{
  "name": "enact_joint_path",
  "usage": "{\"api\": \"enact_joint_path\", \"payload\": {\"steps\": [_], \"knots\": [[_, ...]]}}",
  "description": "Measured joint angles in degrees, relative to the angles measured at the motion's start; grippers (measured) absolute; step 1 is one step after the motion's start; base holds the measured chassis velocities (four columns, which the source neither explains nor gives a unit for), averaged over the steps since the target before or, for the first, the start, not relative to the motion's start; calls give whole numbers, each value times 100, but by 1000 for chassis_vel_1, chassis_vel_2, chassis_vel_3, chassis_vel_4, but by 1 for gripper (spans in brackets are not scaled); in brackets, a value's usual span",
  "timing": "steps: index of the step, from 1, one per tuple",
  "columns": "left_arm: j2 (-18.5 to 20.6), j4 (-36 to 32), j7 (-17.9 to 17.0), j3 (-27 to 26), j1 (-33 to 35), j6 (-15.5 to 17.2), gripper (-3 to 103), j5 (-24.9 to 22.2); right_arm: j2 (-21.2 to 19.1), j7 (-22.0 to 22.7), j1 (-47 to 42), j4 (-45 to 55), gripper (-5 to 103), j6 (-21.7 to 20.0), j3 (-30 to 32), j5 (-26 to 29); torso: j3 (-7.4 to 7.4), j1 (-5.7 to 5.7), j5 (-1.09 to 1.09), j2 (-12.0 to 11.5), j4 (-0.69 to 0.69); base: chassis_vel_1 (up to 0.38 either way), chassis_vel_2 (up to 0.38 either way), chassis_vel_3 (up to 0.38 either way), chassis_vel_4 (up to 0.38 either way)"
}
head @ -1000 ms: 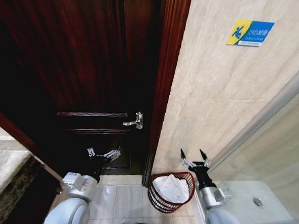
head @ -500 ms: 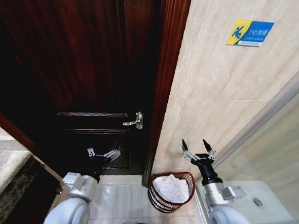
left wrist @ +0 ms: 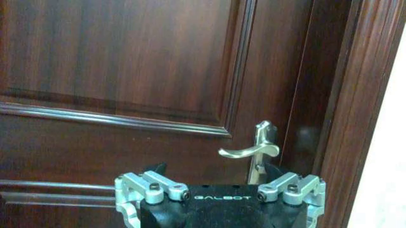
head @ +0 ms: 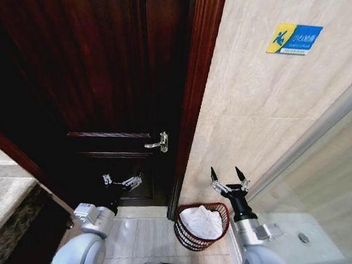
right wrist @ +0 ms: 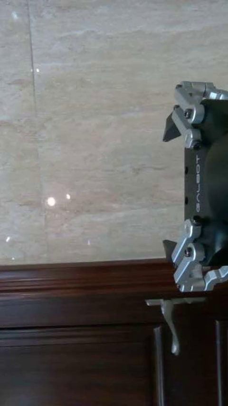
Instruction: Discard the used towel into the hamper.
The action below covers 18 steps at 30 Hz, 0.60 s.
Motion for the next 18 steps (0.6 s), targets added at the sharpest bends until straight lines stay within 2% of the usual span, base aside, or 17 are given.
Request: {"api": "enact_joint_path", "payload": {"steps": [18], "knots": [[0, 0, 0, 0, 0, 0, 100, 0, 34, -49, -125, 101, 100, 74, -22, -71, 0, 0, 0, 0, 1, 0, 0, 0, 0]]}}
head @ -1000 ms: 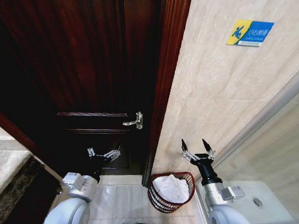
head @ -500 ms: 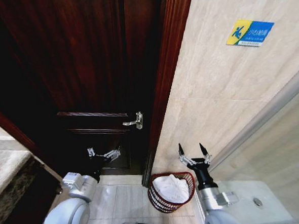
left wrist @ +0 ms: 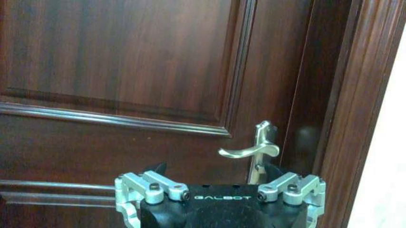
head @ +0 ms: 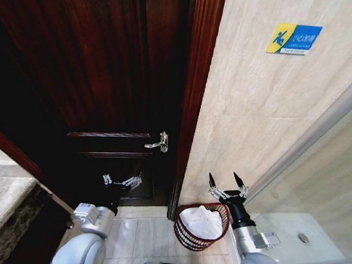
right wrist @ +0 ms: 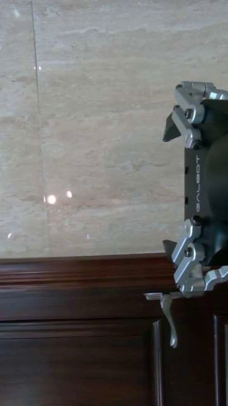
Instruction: Discard the used towel into the hamper.
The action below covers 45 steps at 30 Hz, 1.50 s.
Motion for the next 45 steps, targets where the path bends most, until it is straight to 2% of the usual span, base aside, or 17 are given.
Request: {"api": "enact_joint_path", "payload": {"steps": [45], "knots": [[0, 0, 0, 0, 0, 0, 100, 0, -6, -42, -1, 51, 100, -42, 17, 6, 0, 0, 0, 0, 0, 0, 0, 0, 0]]}}
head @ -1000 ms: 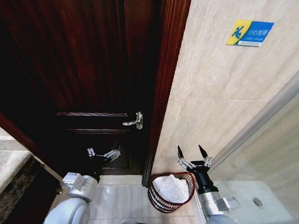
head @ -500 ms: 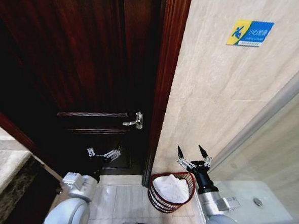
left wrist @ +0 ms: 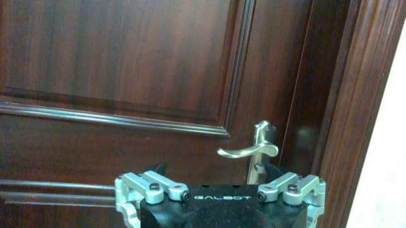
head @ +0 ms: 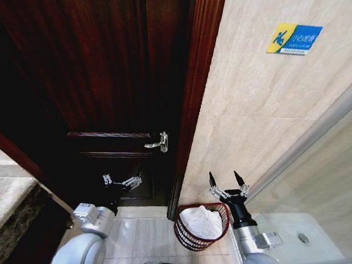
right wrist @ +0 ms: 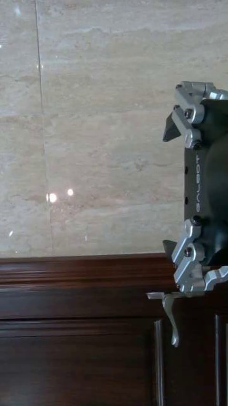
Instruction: Discard the used towel into the hamper.
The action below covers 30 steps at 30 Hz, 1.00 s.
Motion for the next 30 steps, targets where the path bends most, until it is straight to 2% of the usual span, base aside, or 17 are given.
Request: {"api": "enact_joint_path", "payload": {"steps": [30], "knots": [[-1, 0, 0, 0, 0, 0, 100, 0, 0, 1, 0, -2, 100, 0, 1, 0, 0, 0, 1, 0, 0, -40, -38, 36, 37]]}}
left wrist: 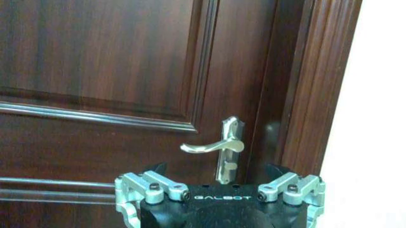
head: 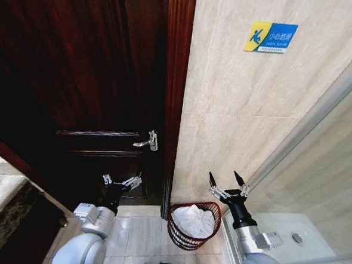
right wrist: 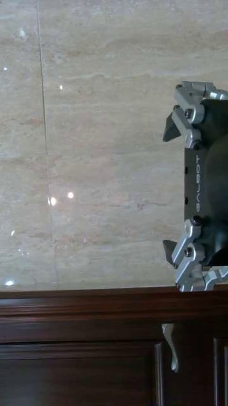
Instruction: Discard the used towel into the hamper.
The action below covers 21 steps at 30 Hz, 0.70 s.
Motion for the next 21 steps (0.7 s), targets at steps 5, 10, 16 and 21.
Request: {"api": "enact_joint_path", "payload": {"steps": [5, 10, 16, 21], "knots": [[0, 0, 0, 0, 0, 0, 100, 0, 0, 0, 0, 0, 100, 0, -1, 0, 0, 0, -1, 0, 0, 0, 0, 0, 0], [0, 0, 0, 0, 0, 0, 100, 0, 0, 0, 0, 0, 100, 0, -1, 0, 0, 0, -1, 0, 0, 0, 0, 0, 0], [0, 0, 0, 0, 0, 0, 100, 0, 0, 0, 0, 0, 100, 0, -1, 0, 0, 0, 0, 0, 0, 0, 0, 0, 0], [0, 0, 0, 0, 0, 0, 100, 0, 0, 0, 0, 0, 100, 0, -1, 0, 0, 0, 0, 0, 0, 0, 0, 0, 0]]}}
